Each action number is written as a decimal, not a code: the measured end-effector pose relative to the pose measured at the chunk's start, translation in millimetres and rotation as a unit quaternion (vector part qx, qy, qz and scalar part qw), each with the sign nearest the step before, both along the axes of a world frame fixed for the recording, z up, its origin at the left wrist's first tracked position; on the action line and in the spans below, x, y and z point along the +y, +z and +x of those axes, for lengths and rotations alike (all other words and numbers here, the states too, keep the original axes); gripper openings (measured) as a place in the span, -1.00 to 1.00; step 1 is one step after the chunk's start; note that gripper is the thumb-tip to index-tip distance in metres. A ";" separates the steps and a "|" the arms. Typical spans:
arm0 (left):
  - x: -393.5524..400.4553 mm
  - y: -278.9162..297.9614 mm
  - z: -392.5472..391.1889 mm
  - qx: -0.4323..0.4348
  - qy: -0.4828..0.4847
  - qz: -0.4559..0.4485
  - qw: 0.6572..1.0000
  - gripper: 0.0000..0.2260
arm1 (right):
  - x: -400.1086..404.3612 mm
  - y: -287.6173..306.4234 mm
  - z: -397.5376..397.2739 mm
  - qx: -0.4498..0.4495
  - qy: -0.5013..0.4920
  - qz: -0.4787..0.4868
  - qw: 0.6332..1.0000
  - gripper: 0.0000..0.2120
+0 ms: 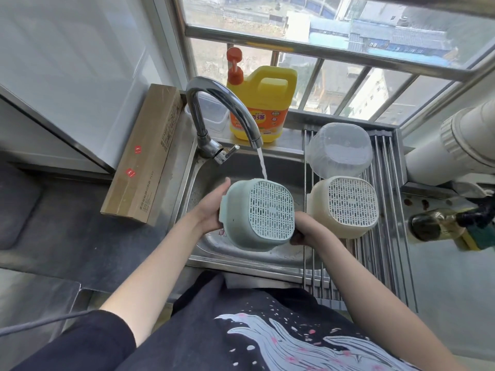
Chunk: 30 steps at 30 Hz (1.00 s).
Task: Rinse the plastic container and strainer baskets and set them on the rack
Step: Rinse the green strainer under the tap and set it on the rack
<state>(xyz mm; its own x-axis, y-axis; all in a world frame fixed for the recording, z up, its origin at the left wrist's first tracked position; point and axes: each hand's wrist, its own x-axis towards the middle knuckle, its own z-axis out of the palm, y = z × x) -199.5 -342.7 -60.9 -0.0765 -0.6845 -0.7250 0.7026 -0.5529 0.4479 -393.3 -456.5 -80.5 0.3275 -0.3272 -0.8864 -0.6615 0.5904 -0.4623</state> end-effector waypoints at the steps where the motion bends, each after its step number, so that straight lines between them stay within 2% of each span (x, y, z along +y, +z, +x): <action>1: -3.5 5.6 0.2 0.017 0.019 -0.013 1.000 -0.41 | 4.2 -3.4 1.7 -0.013 -0.021 0.036 0.999 -0.63; 4: -13.7 17.4 1.1 0.068 0.068 -0.031 0.995 -0.47 | 11.9 -17.7 7.4 -0.038 -0.109 0.155 0.981 -0.61; 8: -28.2 26.8 4.5 0.113 0.109 -0.041 0.987 -0.44 | 16.0 -26.5 12.4 -0.070 -0.220 0.269 0.935 -0.76; 13: -46.6 34.9 4.6 0.120 0.119 -0.016 0.985 -0.51 | 17.1 -33.6 11.8 -0.098 -0.246 0.335 0.904 -0.77; 18: -63.8 45.4 2.7 0.101 0.097 0.000 0.990 -0.46 | 18.0 -38.3 15.9 -0.103 -0.286 0.336 0.891 -0.85; 24: -77.9 56.7 7.3 0.053 0.096 0.017 0.994 -0.43 | 20.0 -34.1 31.1 -0.122 -0.292 0.315 0.895 -0.87; 30: -81.1 51.4 12.7 0.043 0.107 0.013 0.993 -0.52 | 23.3 -28.7 38.1 -0.119 -0.289 0.311 0.898 -0.85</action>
<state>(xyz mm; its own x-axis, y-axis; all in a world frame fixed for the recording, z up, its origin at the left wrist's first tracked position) -186.8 -423.8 -9.6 0.0072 -0.6734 -0.7392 0.8401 -0.3969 0.3698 -355.2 -433.2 -109.3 0.4673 0.0303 -0.8836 -0.0882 0.9960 -0.0125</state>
